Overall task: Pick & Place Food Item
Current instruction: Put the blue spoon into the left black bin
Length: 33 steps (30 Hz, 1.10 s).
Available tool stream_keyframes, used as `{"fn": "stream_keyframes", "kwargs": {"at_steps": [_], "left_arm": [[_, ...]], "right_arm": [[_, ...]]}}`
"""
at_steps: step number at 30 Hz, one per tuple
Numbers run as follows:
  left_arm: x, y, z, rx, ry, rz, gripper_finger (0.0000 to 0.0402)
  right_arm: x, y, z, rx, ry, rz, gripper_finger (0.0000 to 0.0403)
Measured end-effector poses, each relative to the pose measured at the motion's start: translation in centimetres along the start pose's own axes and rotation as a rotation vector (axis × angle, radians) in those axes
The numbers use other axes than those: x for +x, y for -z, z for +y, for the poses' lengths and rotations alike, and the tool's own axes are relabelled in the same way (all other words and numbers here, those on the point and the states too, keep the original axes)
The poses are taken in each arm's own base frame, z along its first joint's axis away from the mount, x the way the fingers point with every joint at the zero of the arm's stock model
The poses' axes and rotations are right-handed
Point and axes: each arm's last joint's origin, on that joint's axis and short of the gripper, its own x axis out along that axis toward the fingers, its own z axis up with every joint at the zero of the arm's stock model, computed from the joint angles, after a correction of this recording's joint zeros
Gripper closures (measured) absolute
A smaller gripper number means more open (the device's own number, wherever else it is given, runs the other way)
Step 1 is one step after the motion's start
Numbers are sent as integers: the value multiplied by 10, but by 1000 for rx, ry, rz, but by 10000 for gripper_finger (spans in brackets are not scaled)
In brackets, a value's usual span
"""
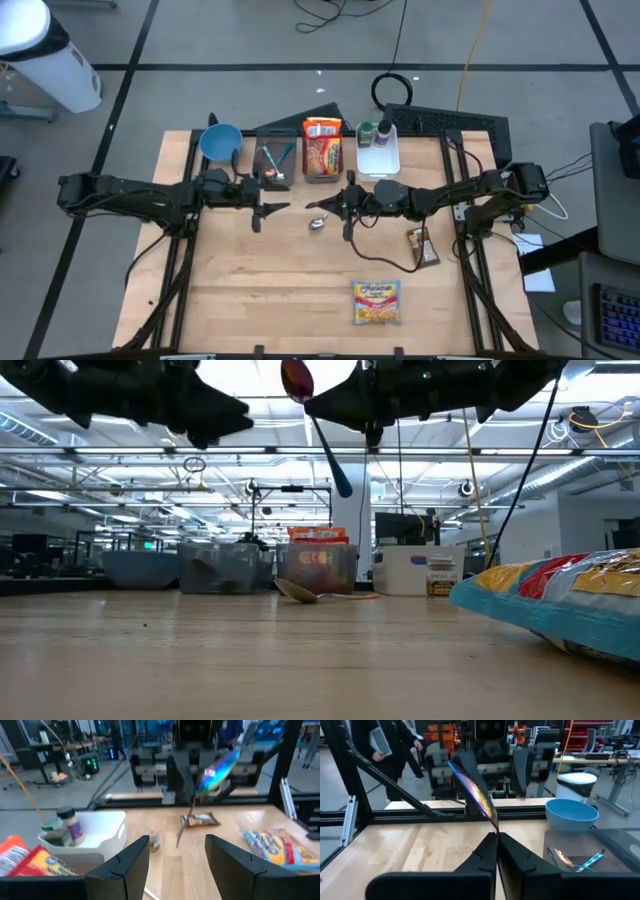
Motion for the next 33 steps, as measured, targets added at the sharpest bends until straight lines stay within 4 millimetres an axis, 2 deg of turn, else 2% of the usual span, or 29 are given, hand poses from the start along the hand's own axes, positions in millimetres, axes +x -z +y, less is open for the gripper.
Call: {"fn": "stream_keyframes", "kwargs": {"at_steps": [8, 17, 23, 33], "left_arm": [[23, 12, 1, 3, -2, -38, 199], [27, 11, 0, 12, 23, -84, 199], [34, -7, -3, 49, 75, -132, 199], [57, -18, -9, 103, 107, -86, 199]], "right_arm": [[0, 0, 0, 11, -1, -2, 403], [0, -1, -1, 7, 2, -7, 403], [1, 0, -9, 20, 25, -12, 403], [4, 3, -12, 24, 20, -16, 403]]}}
